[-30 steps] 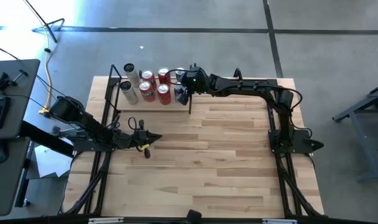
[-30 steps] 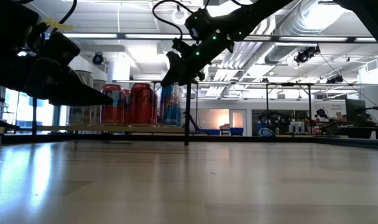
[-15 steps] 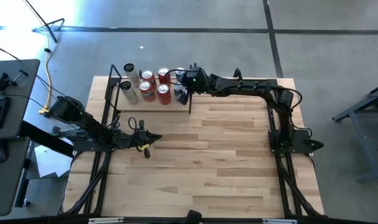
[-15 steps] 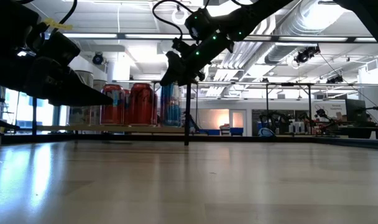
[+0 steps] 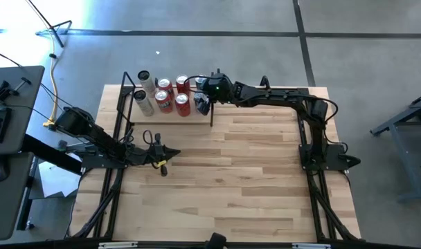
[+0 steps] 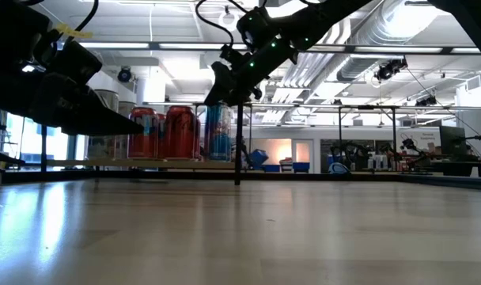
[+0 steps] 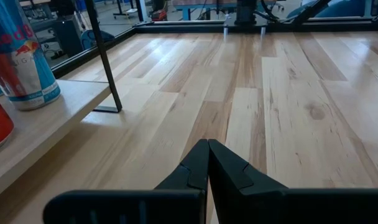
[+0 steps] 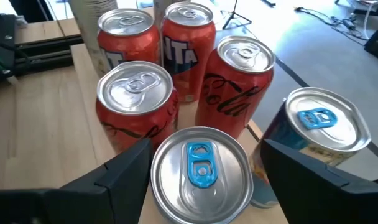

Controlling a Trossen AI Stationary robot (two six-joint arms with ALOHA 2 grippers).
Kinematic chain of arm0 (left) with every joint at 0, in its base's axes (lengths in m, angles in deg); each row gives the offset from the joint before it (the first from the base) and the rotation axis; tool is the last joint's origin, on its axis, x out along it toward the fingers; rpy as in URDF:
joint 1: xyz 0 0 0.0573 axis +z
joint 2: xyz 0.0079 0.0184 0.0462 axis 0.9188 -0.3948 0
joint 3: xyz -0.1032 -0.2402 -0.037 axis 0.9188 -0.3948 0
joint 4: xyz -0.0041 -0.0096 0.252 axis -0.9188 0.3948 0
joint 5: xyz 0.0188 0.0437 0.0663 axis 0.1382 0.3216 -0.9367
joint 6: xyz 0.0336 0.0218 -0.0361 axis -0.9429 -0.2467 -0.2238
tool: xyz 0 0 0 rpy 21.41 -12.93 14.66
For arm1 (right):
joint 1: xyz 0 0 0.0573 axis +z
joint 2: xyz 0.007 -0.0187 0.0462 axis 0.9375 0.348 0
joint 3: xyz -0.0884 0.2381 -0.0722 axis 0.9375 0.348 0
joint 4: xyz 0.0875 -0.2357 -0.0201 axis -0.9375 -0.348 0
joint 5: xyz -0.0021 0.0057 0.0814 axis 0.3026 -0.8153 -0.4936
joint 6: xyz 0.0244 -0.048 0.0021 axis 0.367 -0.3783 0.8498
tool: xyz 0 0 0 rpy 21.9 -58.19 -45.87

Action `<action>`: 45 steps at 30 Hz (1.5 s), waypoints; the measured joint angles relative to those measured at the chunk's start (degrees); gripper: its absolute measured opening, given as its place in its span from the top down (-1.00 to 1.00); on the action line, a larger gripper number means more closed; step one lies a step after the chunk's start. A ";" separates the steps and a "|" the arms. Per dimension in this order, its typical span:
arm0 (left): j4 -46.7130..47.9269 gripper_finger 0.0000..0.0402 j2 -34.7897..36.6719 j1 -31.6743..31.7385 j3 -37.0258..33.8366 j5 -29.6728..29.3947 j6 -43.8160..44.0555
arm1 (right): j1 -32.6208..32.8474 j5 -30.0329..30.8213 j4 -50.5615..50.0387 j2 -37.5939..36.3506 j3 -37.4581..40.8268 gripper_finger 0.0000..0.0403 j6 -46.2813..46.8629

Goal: Place canned beverage on shelf
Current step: Put the blue soda can aligned with the other blue soda can on the shelf, then return to Home Position

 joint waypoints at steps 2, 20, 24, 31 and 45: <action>0.01 1.00 -0.02 0.00 -0.01 -0.01 0.00 | 0.02 0.97 0.03 -0.01 0.00 -0.42 -0.01; 0.04 1.00 0.00 0.00 0.00 -0.01 0.51 | 0.43 1.55 -0.58 -0.22 0.00 -0.42 3.74; 0.04 1.00 -0.02 0.00 0.00 -0.02 0.55 | 1.01 2.10 -0.04 -0.22 -0.04 -0.42 3.58; -0.29 1.00 -0.01 0.00 0.00 -0.02 0.94 | 2.61 5.30 -10.15 -0.22 -8.15 -0.42 -0.33; 0.54 1.00 8.31 0.69 -0.02 6.84 -6.42 | 8.95 16.37 -12.98 -2.26 -9.99 0.32 -7.57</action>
